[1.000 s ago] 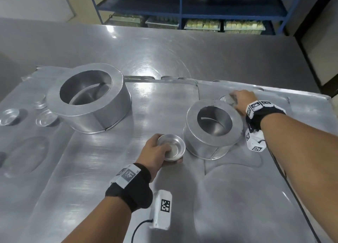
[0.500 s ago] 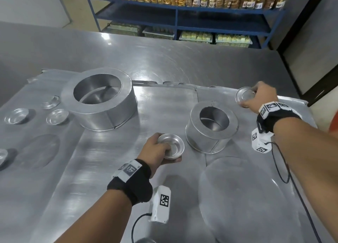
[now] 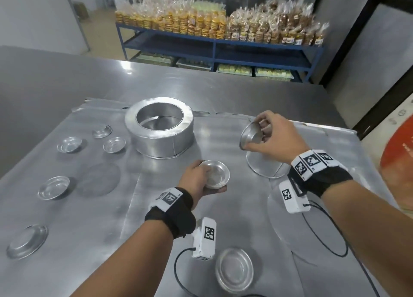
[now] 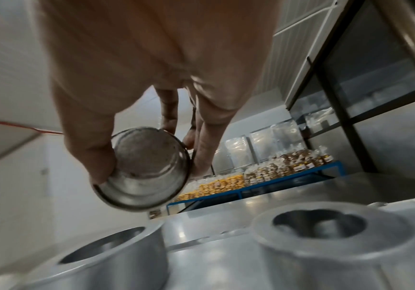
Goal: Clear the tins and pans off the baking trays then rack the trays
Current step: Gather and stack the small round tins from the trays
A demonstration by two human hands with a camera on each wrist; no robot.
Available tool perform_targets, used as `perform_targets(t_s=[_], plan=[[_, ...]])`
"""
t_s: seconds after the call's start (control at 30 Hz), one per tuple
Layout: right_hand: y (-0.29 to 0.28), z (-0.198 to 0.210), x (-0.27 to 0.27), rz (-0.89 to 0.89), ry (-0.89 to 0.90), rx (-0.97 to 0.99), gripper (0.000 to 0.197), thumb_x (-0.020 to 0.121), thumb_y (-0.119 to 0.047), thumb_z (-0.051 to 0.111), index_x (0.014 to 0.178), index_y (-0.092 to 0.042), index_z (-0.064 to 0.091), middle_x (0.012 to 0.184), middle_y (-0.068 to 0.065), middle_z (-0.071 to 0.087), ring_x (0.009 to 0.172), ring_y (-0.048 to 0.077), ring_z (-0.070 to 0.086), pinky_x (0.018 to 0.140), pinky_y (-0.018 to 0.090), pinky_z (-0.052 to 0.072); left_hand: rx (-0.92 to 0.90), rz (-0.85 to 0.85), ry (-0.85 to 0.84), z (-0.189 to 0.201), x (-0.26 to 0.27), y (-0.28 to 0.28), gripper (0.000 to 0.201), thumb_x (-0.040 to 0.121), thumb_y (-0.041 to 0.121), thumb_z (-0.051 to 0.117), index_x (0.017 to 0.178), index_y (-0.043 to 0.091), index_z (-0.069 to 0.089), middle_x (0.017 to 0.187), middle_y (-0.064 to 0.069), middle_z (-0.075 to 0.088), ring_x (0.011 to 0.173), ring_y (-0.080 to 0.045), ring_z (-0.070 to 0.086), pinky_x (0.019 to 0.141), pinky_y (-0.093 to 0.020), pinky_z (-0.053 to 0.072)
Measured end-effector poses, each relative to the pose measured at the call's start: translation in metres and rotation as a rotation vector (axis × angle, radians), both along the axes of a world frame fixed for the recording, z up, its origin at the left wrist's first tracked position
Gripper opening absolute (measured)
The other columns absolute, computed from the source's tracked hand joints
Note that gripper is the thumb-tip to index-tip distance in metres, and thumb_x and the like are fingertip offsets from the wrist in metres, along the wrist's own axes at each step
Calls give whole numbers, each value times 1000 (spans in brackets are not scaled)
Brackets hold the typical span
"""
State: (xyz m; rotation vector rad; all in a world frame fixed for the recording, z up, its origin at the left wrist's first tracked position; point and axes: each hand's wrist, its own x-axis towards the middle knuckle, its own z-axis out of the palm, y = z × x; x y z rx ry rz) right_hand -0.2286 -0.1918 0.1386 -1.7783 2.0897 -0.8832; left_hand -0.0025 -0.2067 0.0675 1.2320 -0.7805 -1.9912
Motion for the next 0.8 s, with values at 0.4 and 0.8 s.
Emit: perform_targets(t_s=[0.4,0.8], plan=[[28,-46,203,200,-253,12,58,52,-41,93,98,-27,59,98,-11,68,92,7,69,83,29,59,-62,4,36,-5,138,2,36,92,15,62,124,0,54,114,-27,67,83,-36,70,72,-47,59],[-9,-80,348,520,-482,255,69,57,-30,94,116,-29,58,119,-6,69,114,2,64,106,32,48,-117,256,-78,-20,293,7,35,86,-10,41,116,3,55,115,-28,61,91,-39,67,69,-44,61]])
